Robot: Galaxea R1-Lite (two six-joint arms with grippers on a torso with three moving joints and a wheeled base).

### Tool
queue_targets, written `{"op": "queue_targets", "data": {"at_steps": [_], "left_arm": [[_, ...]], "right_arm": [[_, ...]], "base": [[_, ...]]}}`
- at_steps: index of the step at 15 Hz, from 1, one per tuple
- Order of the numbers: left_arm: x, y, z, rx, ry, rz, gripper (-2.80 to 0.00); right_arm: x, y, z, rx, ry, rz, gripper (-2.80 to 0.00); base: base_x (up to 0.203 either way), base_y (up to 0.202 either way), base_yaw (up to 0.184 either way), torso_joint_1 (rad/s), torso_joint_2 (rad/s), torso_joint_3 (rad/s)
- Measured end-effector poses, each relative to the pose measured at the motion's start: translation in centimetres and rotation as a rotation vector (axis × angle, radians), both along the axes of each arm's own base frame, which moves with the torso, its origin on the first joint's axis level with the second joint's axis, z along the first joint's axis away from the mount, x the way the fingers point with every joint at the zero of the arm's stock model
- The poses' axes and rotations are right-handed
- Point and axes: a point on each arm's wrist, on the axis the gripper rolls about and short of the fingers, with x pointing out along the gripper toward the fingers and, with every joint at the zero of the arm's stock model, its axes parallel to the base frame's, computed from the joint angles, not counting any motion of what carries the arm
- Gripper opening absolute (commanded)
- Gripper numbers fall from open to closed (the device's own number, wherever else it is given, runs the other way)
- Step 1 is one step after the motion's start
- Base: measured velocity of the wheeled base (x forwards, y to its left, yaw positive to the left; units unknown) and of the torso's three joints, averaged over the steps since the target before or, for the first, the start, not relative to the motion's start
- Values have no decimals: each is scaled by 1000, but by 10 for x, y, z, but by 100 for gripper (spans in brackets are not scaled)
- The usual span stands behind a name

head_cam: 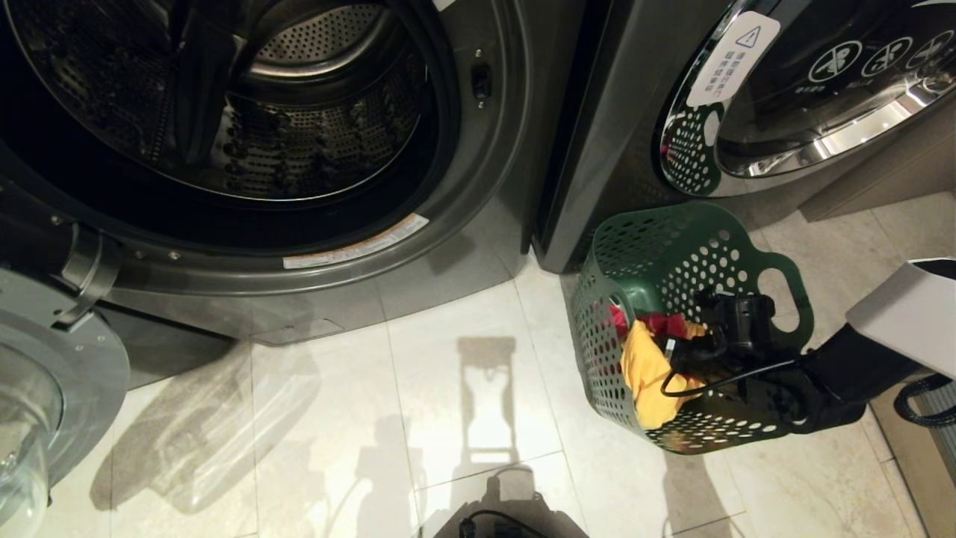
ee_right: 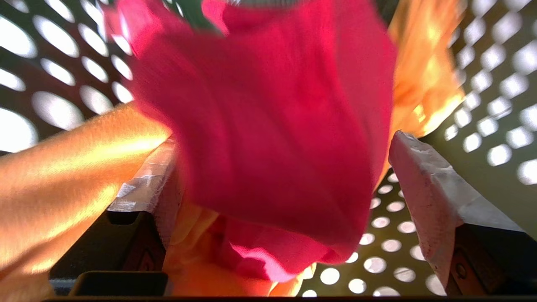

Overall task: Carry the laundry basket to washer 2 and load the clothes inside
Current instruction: Place the clothes into the washing machine

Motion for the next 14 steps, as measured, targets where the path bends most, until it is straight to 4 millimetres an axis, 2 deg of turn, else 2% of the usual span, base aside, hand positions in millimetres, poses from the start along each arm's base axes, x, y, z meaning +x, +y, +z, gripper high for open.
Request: {"op": "queue_targets", "data": {"at_steps": [6, 14], "left_arm": [[0, 0, 0, 5, 0, 0, -280], [0, 0, 0, 8, 2, -1, -280]], "right_arm": [[13, 1, -62, -4, 44, -2, 0], [29, -7, -95, -17, 79, -23, 0]], "base": [[0, 0, 0, 0, 0, 0], [0, 0, 0, 0, 0, 0]]}}
